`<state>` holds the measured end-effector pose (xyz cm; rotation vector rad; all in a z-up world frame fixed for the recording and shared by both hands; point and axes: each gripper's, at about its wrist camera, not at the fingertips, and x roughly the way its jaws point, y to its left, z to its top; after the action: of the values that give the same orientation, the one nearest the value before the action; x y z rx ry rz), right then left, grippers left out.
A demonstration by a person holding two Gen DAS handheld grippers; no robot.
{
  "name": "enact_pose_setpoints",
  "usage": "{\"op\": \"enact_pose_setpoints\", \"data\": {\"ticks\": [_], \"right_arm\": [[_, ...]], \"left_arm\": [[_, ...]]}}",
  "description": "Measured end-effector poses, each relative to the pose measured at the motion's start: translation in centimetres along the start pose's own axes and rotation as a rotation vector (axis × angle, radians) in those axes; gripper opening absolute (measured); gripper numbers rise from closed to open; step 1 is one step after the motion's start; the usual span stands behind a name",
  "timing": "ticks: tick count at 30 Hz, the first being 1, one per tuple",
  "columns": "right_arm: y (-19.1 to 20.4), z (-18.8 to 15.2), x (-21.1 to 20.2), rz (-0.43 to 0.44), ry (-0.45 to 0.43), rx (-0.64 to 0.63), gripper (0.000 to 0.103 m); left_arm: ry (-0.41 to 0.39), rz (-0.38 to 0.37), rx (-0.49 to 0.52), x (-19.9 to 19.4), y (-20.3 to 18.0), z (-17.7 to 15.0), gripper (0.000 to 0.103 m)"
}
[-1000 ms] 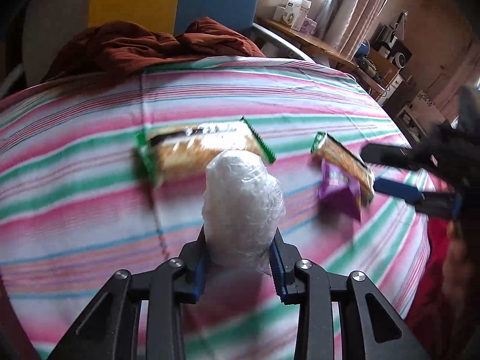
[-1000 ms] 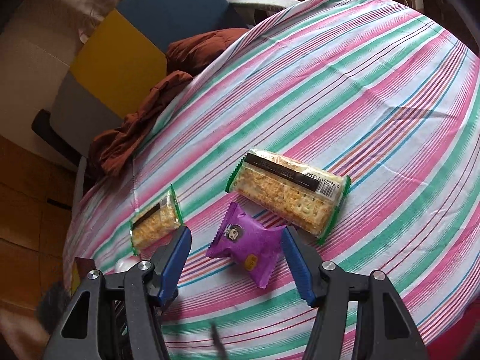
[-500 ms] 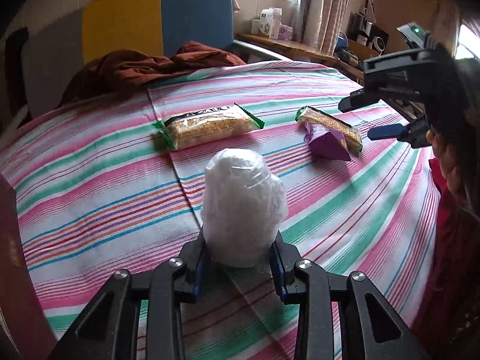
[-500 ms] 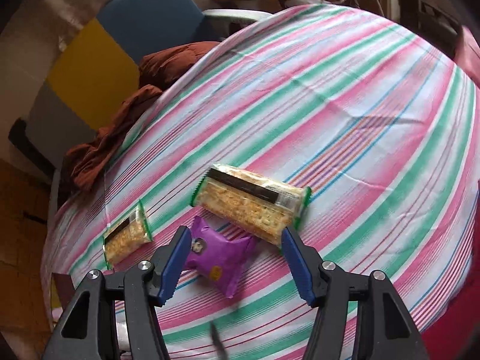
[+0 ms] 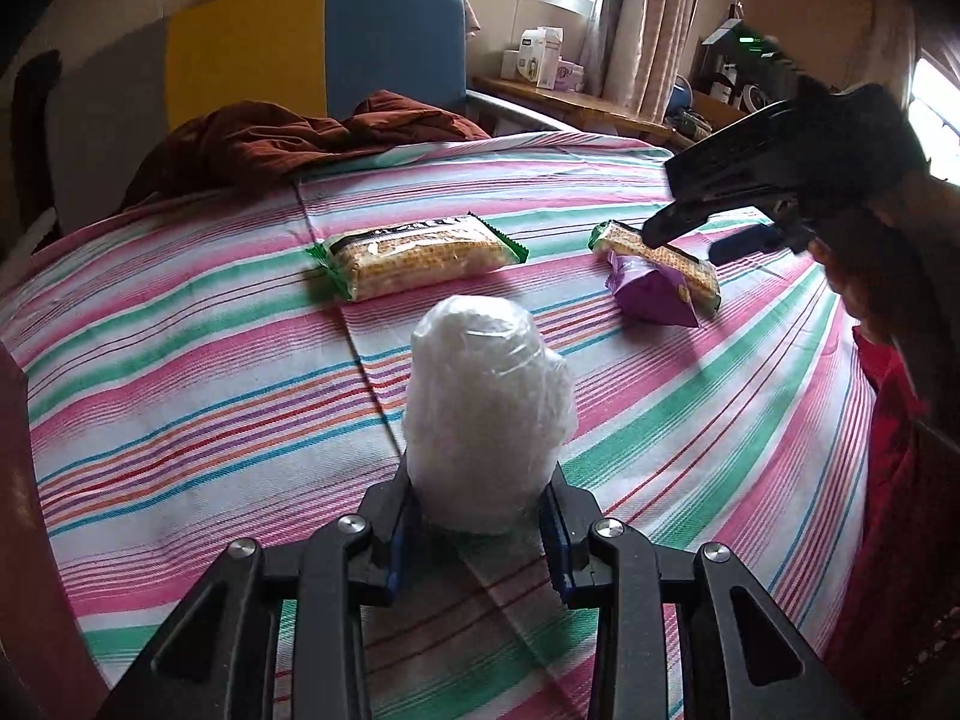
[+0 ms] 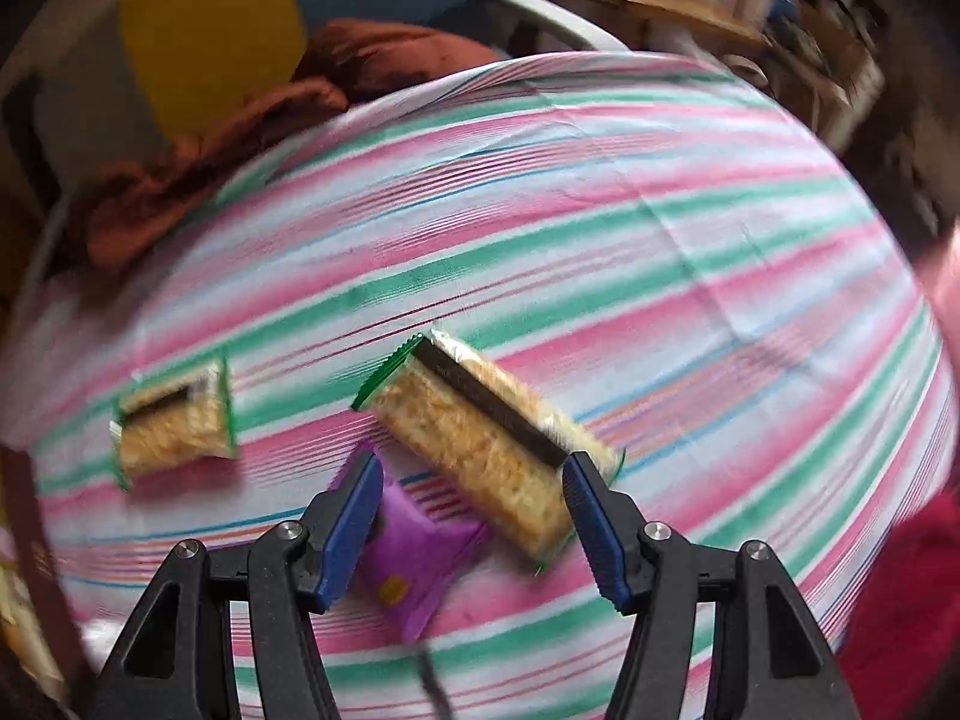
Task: Organize objects
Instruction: 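Grasp the green-edged cracker packet with the right tool while the left tool holds the cotton bundle, then carry the cotton bundle and cracker packet into the tray and release both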
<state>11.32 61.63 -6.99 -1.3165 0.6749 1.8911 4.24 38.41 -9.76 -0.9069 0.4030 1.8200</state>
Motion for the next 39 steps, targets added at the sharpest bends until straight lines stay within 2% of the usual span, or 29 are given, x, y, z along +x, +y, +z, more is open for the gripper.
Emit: {"op": "enact_pose_setpoints", "data": {"ticks": [2,4,8,14,17,21,24,27,31,39], "right_arm": [[0.2,0.9,0.9,-0.052,0.015,-0.053,0.063],[0.0,1.0,1.9,-0.067,0.034,-0.067,0.064],[-1.7,0.6,3.5,-0.026,0.067,-0.016,0.065],[-2.0,0.5,3.0,-0.022,0.033,-0.02,0.052],[-2.1,0.5,2.8,-0.039,0.019,-0.024,0.05],[-3.1,0.8,1.6,-0.105,-0.053,0.001,0.05],[-4.0,1.0,0.6,-0.116,-0.102,0.04,0.05],[-4.7,1.4,-0.3,-0.096,-0.152,0.085,0.05],[-4.8,1.9,-1.5,-0.026,-0.217,0.125,0.05],[-3.5,1.9,-3.5,0.068,-0.291,0.109,0.05]], "left_arm": [[0.0,-0.006,-0.006,0.0,0.0,0.0,0.036],[-0.001,-0.011,-0.01,0.0,0.0,0.0,0.037],[-0.002,-0.014,-0.012,0.0,0.2,0.0,0.037],[-0.004,-0.012,-0.012,0.1,0.0,0.1,0.037],[-0.005,-0.01,-0.008,-0.1,0.2,-0.1,0.037],[-0.006,-0.011,-0.008,0.2,0.4,0.0,0.037],[-0.007,-0.006,-0.004,0.2,0.4,0.0,0.035],[-0.007,0.001,0.002,0.2,0.3,0.0,0.035],[-0.003,0.012,0.006,0.1,0.2,0.0,0.034],[0.04,0.06,-0.026,-1.3,0.4,0.3,0.032]]}}
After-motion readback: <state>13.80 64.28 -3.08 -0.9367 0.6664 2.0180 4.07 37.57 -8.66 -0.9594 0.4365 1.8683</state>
